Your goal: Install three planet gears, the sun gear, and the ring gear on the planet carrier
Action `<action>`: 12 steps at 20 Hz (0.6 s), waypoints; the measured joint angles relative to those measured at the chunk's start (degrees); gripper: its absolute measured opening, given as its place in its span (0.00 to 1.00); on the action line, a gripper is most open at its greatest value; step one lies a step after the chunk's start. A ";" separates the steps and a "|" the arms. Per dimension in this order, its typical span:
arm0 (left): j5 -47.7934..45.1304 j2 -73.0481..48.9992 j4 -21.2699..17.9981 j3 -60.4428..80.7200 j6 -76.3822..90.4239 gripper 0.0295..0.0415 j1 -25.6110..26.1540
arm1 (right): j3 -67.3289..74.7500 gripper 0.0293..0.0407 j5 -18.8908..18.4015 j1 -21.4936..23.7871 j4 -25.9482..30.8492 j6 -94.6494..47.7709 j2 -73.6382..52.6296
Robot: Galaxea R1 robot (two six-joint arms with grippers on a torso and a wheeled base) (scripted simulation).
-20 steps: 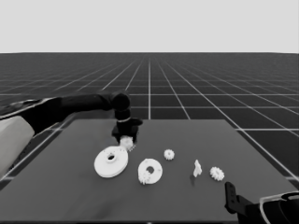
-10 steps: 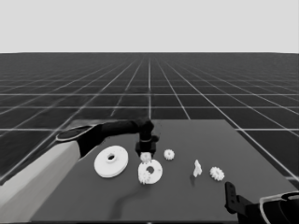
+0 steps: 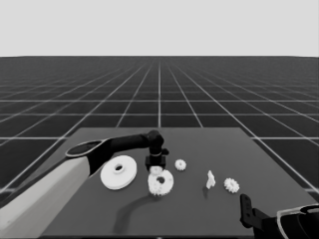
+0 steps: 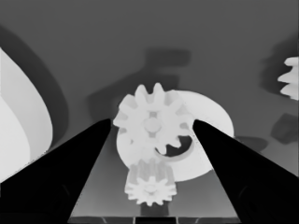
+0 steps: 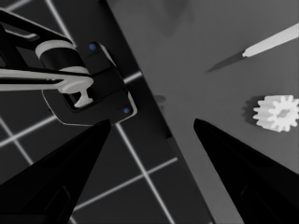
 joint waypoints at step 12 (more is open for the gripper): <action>7.63 -3.23 -16.41 10.26 -5.80 0.75 -18.14 | 0.00 0.81 0.00 0.00 0.00 0.00 0.00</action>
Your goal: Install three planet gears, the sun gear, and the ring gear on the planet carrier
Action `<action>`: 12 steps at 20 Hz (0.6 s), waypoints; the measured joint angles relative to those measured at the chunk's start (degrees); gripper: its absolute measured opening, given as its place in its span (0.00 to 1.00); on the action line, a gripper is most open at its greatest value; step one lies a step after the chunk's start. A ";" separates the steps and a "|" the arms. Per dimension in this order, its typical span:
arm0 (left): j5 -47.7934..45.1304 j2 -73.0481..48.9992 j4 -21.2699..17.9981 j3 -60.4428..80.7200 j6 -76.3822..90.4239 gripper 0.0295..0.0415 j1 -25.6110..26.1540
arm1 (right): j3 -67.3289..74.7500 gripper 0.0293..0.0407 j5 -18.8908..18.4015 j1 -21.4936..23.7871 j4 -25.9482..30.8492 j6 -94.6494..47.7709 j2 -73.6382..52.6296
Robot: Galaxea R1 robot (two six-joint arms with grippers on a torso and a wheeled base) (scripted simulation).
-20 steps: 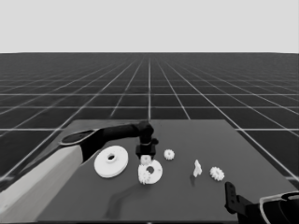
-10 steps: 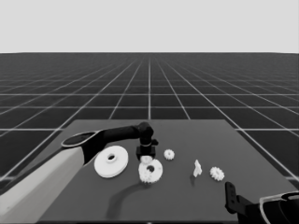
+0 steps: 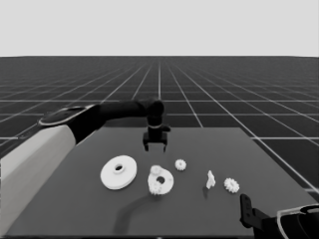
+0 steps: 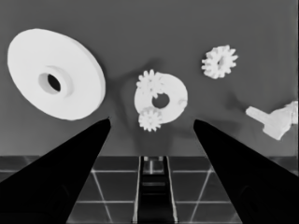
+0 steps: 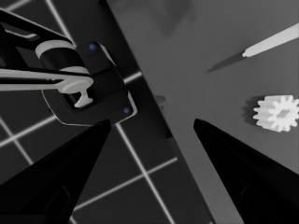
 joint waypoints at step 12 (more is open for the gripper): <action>-50.18 -72.26 18.13 77.32 88.66 0.75 -8.26 | 0.00 0.81 0.00 0.00 0.00 0.00 0.00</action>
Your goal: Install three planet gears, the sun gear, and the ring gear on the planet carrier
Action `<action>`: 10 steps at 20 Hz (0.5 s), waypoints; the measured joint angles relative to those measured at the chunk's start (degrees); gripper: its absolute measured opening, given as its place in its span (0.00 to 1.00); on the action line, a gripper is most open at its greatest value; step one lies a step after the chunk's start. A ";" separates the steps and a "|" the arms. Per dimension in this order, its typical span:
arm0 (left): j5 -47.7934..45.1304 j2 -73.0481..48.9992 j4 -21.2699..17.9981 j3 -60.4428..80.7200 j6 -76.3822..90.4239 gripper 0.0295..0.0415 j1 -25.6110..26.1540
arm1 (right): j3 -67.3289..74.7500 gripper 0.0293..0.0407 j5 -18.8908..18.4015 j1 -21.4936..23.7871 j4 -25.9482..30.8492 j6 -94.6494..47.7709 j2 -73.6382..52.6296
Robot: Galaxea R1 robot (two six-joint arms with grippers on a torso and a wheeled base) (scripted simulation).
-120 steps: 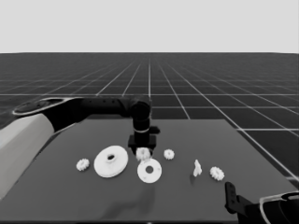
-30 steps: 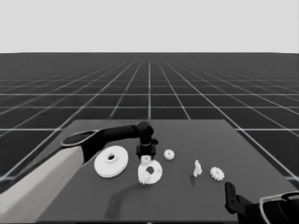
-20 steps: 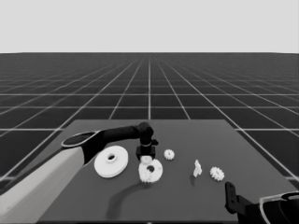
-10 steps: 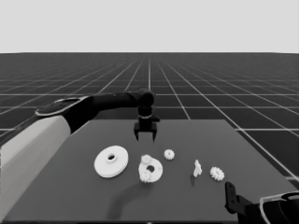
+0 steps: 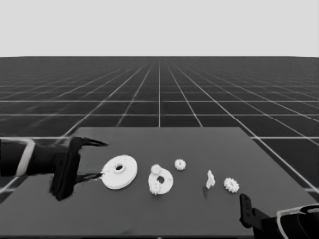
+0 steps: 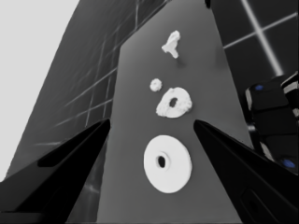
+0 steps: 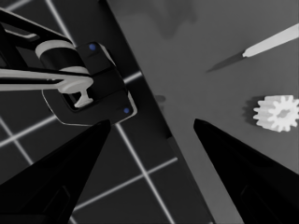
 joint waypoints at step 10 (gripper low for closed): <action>-1.28 -2.32 0.50 2.19 2.64 0.75 -0.26 | -81.33 0.81 -23.21 32.72 40.86 39.45 62.10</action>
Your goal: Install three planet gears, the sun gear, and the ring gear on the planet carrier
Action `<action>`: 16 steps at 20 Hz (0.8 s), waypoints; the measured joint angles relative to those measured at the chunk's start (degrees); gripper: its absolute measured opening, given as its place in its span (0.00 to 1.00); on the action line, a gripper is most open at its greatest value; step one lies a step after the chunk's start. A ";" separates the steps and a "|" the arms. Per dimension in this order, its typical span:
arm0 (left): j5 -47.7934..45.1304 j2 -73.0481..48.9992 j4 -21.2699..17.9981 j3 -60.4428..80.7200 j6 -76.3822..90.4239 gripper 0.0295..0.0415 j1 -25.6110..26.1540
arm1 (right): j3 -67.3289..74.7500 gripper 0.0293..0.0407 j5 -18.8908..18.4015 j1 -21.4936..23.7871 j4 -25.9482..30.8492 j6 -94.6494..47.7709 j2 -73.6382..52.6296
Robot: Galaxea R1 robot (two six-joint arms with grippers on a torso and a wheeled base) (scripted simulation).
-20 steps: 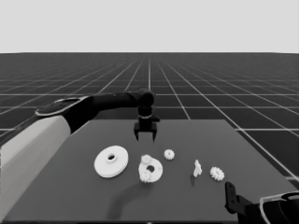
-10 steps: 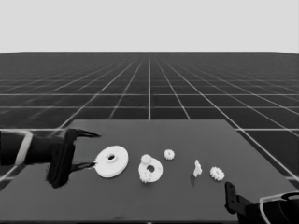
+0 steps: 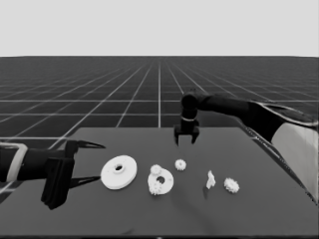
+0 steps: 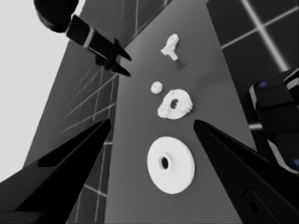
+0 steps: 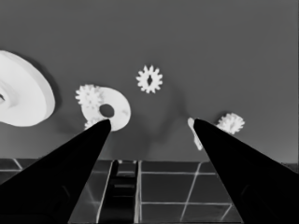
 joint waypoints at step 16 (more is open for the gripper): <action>-0.01 -0.01 0.00 0.01 0.01 0.75 0.00 | -20.04 0.17 12.92 -19.93 -14.90 -8.56 8.21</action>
